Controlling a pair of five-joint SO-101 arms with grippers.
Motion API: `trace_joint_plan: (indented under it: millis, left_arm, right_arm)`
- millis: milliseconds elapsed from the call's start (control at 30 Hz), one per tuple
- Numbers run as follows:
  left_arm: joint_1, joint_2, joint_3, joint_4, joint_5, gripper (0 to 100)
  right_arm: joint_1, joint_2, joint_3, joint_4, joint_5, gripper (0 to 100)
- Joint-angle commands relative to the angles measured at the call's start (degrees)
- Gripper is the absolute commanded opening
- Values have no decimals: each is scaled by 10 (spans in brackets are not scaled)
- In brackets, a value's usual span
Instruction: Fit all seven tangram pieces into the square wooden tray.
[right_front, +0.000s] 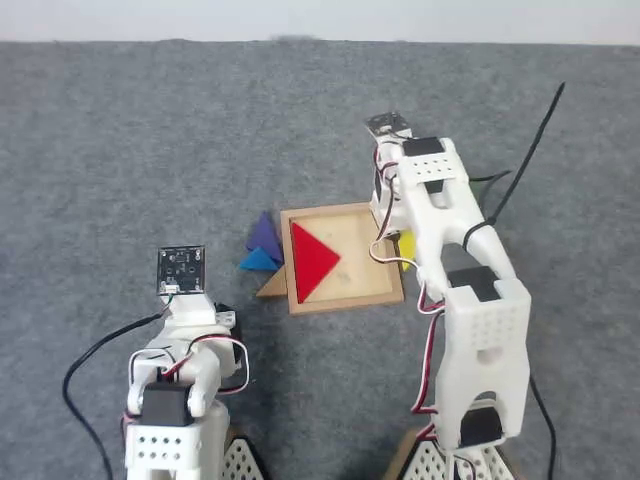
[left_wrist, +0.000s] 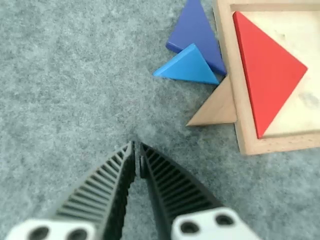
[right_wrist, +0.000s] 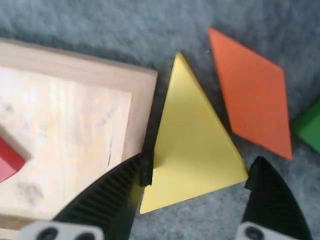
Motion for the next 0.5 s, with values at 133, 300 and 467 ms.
trace_joint_plan:
  millis: [133, 300, 467]
  left_arm:
    - [-4, -11, -7, 1, -5, 13]
    - [-4, -11, -7, 1, -5, 13]
    - [-4, -11, -7, 1, -5, 13]
  right_arm:
    - [-17, 4, 5, -12, -6, 309]
    - [16, 5, -4, -6, -8, 308]
    - [43, 40, -50, 28, -5, 303]
